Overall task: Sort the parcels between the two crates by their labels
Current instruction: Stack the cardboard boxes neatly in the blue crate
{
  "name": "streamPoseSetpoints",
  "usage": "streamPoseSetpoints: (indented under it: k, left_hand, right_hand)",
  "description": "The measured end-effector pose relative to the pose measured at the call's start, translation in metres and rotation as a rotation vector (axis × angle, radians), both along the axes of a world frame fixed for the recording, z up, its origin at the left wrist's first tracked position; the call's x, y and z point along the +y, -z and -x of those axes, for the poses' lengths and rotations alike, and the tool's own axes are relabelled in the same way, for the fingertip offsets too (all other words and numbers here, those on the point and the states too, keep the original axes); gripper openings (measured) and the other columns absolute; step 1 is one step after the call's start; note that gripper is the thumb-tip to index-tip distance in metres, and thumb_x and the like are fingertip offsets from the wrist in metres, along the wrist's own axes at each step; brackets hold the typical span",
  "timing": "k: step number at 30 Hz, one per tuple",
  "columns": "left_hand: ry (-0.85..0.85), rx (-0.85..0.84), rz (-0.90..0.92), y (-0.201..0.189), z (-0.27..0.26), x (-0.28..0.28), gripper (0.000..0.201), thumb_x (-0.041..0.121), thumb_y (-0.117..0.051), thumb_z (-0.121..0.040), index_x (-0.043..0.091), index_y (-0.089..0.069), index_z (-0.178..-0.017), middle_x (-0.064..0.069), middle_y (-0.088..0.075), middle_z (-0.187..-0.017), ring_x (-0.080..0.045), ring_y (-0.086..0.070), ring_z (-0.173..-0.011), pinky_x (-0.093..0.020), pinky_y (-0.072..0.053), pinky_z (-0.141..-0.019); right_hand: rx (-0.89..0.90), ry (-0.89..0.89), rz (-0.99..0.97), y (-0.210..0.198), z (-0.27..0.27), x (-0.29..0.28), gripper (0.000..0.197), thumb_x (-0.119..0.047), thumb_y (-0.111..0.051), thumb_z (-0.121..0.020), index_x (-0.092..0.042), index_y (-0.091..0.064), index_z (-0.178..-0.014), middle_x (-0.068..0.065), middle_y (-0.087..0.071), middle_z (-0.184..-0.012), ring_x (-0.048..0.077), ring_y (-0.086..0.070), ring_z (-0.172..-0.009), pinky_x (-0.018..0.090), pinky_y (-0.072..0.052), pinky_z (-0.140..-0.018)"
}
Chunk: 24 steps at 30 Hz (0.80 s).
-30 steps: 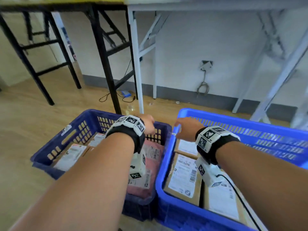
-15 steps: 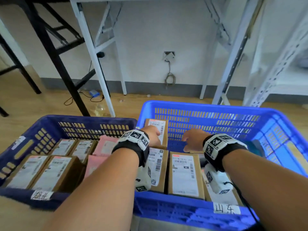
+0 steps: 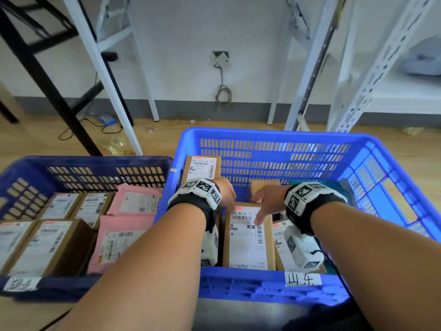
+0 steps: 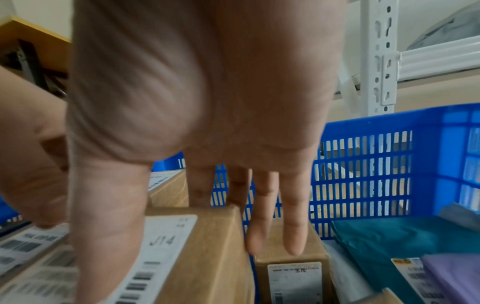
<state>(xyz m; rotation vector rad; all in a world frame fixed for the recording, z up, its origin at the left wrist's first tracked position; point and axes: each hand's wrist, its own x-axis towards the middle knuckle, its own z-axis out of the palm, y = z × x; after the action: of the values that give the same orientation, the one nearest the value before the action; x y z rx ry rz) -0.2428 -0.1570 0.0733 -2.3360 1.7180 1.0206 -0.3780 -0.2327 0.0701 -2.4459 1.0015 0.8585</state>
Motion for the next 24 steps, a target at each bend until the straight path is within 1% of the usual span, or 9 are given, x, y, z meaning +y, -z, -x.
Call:
streamPoseSetpoints:
  k: [3,6,9,11,15,19,21,23,24]
  left_hand:
    - [-0.02,0.042,-0.022,0.0,0.002,0.001,0.04,0.027,-0.076,-0.077,0.015,-0.07,-0.114,-0.002,-0.068,-0.112,-0.02,-0.064,-0.101,-0.032,-0.054,-0.088]
    - [-0.062,0.053,-0.026,-0.004,0.004,0.002,0.043,0.025,-0.077,-0.077,0.011,-0.066,-0.115,-0.007,-0.066,-0.112,-0.019,-0.062,-0.088,-0.031,-0.054,-0.083]
    - [-0.098,0.099,-0.015,-0.005,0.004,0.003,0.042,0.02,-0.077,-0.077,0.007,-0.064,-0.115,-0.007,-0.064,-0.097,-0.017,-0.06,-0.079,-0.028,-0.054,-0.076]
    - [-0.126,0.148,-0.026,-0.005,0.003,0.003,0.042,0.016,-0.078,-0.075,0.007,-0.063,-0.113,-0.006,-0.062,-0.09,-0.018,-0.061,-0.083,-0.03,-0.054,-0.077]
    - [-0.19,0.222,-0.02,-0.002,-0.003,0.004,0.033,0.011,-0.079,-0.071,0.019,-0.058,-0.094,-0.004,-0.061,-0.095,-0.018,-0.059,-0.081,-0.029,-0.052,-0.071]
    - [-0.224,0.307,-0.041,0.0,-0.01,0.004,0.03,0.009,-0.081,-0.067,0.02,-0.057,-0.082,-0.008,-0.058,-0.096,-0.022,-0.056,-0.083,-0.031,-0.05,-0.073]
    - [-0.228,0.346,-0.059,0.001,-0.013,0.004,0.028,0.01,-0.081,-0.067,0.019,-0.057,-0.076,-0.009,-0.058,-0.096,-0.022,-0.055,-0.084,-0.033,-0.05,-0.076]
    - [-0.244,0.394,-0.068,0.001,-0.017,0.004,0.027,0.011,-0.082,-0.066,0.019,-0.059,-0.076,-0.008,-0.058,-0.098,-0.02,-0.056,-0.087,-0.036,-0.053,-0.082]
    - [-0.264,0.431,-0.068,0.0,-0.019,0.004,0.028,0.012,-0.083,-0.066,0.019,-0.061,-0.081,-0.007,-0.059,-0.1,-0.019,-0.056,-0.088,-0.036,-0.053,-0.083]
  right_hand:
    - [0.015,-0.038,0.028,-0.007,0.001,0.002,0.062,-0.046,-0.067,-0.083,-0.017,-0.052,-0.136,0.003,-0.057,-0.132,0.019,-0.055,-0.117,0.032,-0.046,-0.099]
    - [-0.066,0.05,-0.02,-0.006,0.005,-0.002,0.079,-0.048,-0.075,-0.075,-0.024,-0.043,-0.143,-0.002,-0.051,-0.139,0.016,-0.061,-0.109,0.034,-0.048,-0.099]
    - [-0.15,0.197,-0.128,-0.003,0.009,-0.009,0.09,-0.045,-0.081,-0.07,-0.025,-0.038,-0.146,-0.004,-0.039,-0.149,0.019,-0.06,-0.114,0.035,-0.05,-0.098]
    - [-0.193,0.272,-0.188,0.0,0.013,-0.012,0.091,-0.041,-0.084,-0.068,-0.022,-0.039,-0.145,-0.003,-0.036,-0.15,0.021,-0.055,-0.12,0.035,-0.053,-0.095]
    - [-0.169,0.288,-0.218,0.008,0.02,-0.016,0.108,-0.052,-0.086,-0.055,-0.033,-0.032,-0.147,-0.005,-0.033,-0.152,0.021,-0.039,-0.135,0.04,-0.045,-0.105]
    - [-0.177,0.42,-0.436,0.015,0.025,-0.015,0.111,-0.037,-0.089,-0.053,-0.037,-0.029,-0.146,-0.005,-0.04,-0.148,0.021,-0.043,-0.131,0.039,-0.049,-0.098]
    - [-0.231,0.492,-0.482,0.016,0.026,-0.014,0.1,-0.023,-0.088,-0.061,-0.034,-0.034,-0.145,-0.002,-0.047,-0.142,0.021,-0.048,-0.125,0.037,-0.051,-0.096]
    - [-0.296,0.581,-0.545,0.017,0.03,-0.017,0.092,-0.011,-0.087,-0.063,-0.03,-0.041,-0.141,0.0,-0.053,-0.134,0.021,-0.052,-0.119,0.038,-0.051,-0.097]
    - [-0.328,0.616,-0.575,0.016,0.032,-0.018,0.095,-0.009,-0.089,-0.057,-0.029,-0.044,-0.138,-0.001,-0.057,-0.128,0.021,-0.054,-0.117,0.041,-0.05,-0.098]
